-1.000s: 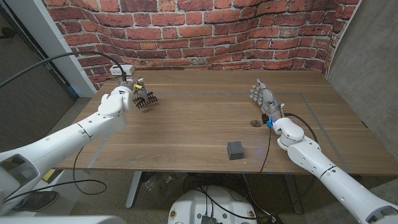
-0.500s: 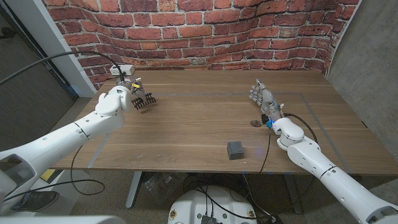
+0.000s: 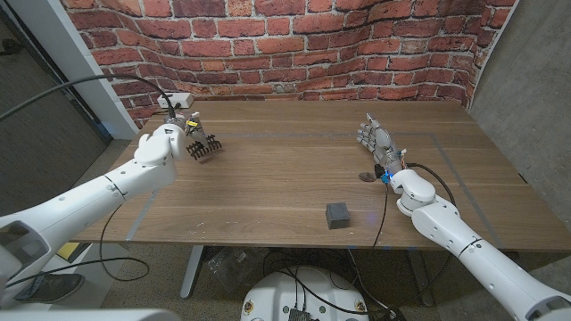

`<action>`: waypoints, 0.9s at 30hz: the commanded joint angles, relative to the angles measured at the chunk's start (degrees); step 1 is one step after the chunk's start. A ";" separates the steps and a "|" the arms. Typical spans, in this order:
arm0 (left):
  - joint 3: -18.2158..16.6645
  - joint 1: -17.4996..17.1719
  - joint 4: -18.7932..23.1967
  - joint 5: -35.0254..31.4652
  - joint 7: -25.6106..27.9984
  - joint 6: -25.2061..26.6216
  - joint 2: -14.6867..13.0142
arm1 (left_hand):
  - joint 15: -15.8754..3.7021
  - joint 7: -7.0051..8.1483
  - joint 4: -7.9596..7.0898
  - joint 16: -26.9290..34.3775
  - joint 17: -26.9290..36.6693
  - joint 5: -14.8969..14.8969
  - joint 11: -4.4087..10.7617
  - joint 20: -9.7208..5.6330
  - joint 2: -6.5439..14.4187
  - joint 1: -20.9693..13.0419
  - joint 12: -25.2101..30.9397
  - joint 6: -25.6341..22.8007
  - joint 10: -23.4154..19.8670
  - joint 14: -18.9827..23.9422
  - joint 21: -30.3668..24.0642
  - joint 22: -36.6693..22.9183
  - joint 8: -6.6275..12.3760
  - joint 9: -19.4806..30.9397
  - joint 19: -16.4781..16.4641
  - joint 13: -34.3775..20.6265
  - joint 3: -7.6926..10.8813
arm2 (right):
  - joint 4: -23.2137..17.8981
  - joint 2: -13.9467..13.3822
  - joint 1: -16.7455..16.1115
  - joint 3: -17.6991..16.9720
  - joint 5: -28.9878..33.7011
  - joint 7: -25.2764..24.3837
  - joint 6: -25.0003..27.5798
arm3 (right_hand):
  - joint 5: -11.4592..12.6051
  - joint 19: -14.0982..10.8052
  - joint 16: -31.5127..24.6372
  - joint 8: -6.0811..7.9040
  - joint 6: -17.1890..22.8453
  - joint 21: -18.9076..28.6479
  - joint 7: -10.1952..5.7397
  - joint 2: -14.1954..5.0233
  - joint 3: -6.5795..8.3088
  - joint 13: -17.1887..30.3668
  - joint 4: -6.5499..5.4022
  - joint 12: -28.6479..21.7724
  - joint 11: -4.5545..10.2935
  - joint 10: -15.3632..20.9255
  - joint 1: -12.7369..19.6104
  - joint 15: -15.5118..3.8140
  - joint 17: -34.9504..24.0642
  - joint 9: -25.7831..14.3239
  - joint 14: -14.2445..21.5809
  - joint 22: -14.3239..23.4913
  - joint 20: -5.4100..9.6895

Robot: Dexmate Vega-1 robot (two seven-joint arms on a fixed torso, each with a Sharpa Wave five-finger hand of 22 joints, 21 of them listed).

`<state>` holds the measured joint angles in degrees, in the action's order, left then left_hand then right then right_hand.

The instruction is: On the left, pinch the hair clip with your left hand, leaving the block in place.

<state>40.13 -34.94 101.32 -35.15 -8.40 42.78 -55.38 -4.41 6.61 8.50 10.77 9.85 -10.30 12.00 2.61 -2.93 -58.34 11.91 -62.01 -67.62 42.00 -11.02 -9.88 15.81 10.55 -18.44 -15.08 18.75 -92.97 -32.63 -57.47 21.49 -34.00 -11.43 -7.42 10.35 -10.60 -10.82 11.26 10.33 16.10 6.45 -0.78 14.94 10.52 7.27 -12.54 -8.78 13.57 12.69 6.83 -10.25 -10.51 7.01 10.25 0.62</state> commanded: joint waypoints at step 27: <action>3.68 4.94 -2.54 -4.01 -9.02 -1.30 -0.49 | -6.40 -0.12 -5.79 -0.64 0.34 -0.73 0.31 4.19 -0.29 6.79 -1.65 8.01 8.97 -5.09 -0.01 -0.25 -4.53 0.33 1.14 1.82 0.35 | 0.21 0.44 0.02 0.20 0.02 -0.19 -0.04 | -0.05 -0.66 0.17 -0.07 0.37 -0.50 -0.02 -0.37 -0.24 0.15 0.09 0.14 -0.20 0.76 0.63 0.24 -0.26 -0.27 0.59 0.31 -0.48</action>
<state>43.08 -30.98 99.01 -37.59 -14.54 41.52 -55.77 -3.55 6.41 3.06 10.34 10.02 -10.61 12.30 6.25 -3.46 -51.97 10.36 -54.40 -59.10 37.28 -11.03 -10.02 11.59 10.63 -17.13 -13.30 19.15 -93.23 -32.44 -57.62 21.53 -33.85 -11.81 -7.41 10.35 -10.92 -10.82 11.26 10.33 15.86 6.45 -1.08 14.94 10.52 7.27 -12.54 -9.08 13.88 12.99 6.82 -10.25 -10.51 7.01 10.25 0.30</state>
